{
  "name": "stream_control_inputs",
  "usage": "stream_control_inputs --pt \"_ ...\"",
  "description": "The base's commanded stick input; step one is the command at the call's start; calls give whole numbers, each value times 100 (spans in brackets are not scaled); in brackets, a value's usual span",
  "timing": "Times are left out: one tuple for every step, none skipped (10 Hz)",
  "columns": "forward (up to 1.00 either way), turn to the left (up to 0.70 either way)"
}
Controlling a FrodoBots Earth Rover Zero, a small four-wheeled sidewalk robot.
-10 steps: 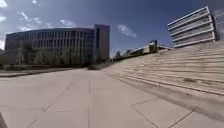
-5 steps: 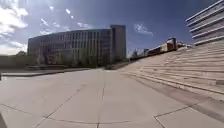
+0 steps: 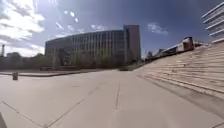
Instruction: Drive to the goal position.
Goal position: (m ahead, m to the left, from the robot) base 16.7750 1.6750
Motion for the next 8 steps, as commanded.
stream_control_inputs --pt "70 -1" --pt "70 -1" --pt "70 -1" --pt "70 -1" --pt "70 -1" --pt "70 0" --pt "70 0" --pt "70 0"
